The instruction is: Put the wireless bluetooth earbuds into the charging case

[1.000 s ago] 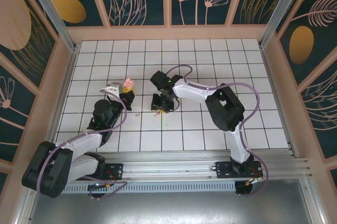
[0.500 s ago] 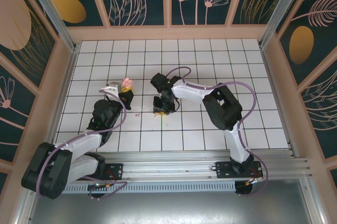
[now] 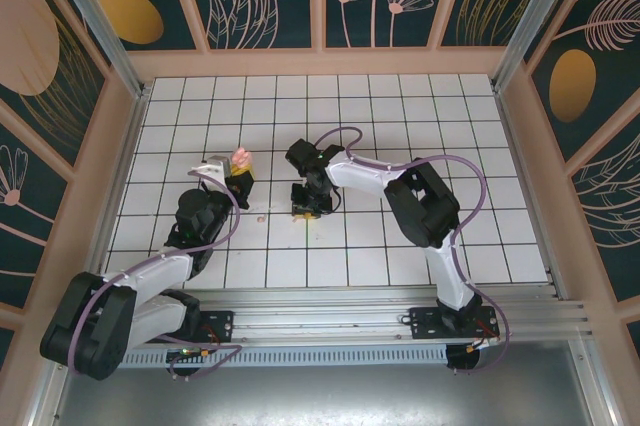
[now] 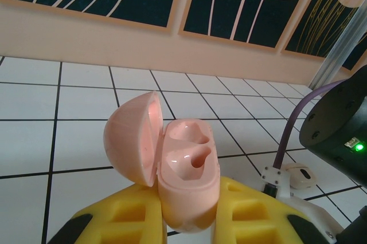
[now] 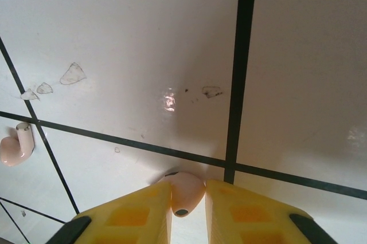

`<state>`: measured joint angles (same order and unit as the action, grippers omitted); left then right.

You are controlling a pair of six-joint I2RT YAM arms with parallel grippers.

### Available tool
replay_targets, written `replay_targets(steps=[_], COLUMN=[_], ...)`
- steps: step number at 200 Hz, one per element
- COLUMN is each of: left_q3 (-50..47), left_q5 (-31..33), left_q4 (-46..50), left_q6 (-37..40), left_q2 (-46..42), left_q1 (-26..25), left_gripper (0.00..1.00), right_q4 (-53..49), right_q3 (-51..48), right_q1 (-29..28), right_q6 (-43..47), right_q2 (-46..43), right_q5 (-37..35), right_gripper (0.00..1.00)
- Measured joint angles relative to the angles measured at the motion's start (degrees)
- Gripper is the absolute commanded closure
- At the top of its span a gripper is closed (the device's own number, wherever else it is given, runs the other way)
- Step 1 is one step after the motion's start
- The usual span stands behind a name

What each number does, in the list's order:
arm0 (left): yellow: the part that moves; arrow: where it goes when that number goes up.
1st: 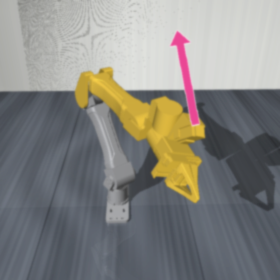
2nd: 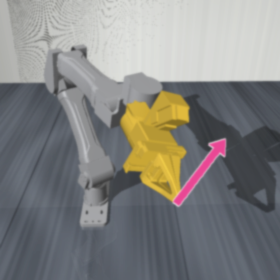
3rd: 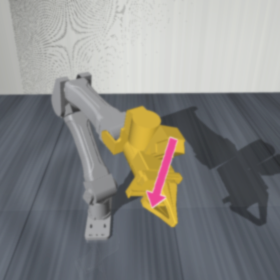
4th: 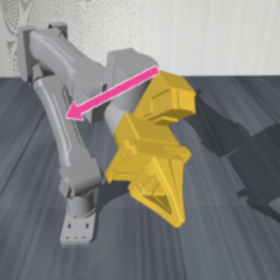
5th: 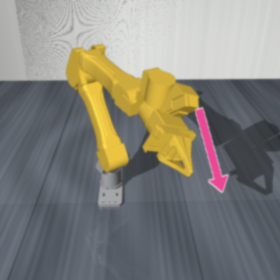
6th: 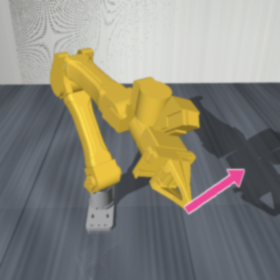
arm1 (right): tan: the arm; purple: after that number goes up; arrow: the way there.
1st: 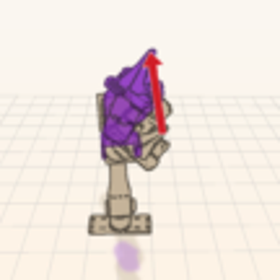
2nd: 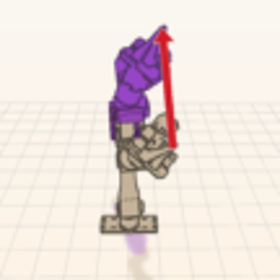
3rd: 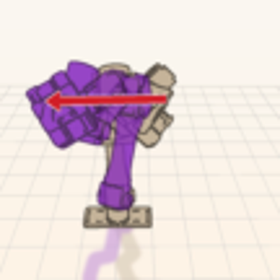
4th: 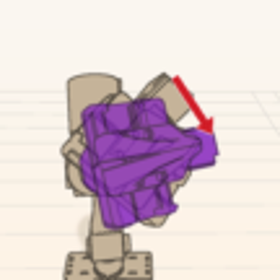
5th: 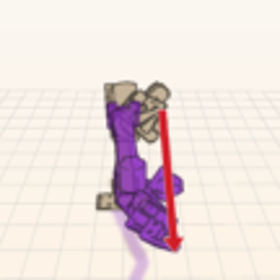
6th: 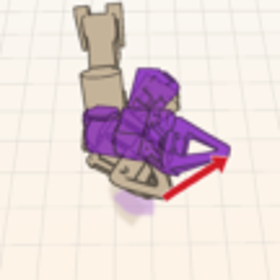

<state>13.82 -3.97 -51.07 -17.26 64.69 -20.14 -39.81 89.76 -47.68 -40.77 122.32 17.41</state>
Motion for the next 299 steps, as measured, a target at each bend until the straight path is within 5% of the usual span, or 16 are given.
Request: replay_targets(steps=[70,140,206,299], left_q3=[1.77,2.91,7.93,13.18], left_q5=[-5.86,-20.13,-28.11,-35.23], left_q4=[2.05,0.13,-2.78,-2.67], left_q6=[1.75,4.85,10.21,12.79], left_q2=[0.15,6.43,15.06,20.11], left_q1=[0.02,-0.02,-6.84,-8.44], left_gripper=[0.85,0.87,0.87,0.87], right_q4=[5.53,18.43,30.75,38.34], right_q3=[-5.53,-21.9,-32.17,-37.16], right_q1=[0.13,1.9,3.08,4.48], right_q6=[1.42,5.66,16.41,30.82], right_q2=[-3.67,-22.14,-36.83,-47.45], right_q5=[-3.08,-10.19,-14.75,-13.68], right_gripper=[0.81,0.81,0.81,0.82])
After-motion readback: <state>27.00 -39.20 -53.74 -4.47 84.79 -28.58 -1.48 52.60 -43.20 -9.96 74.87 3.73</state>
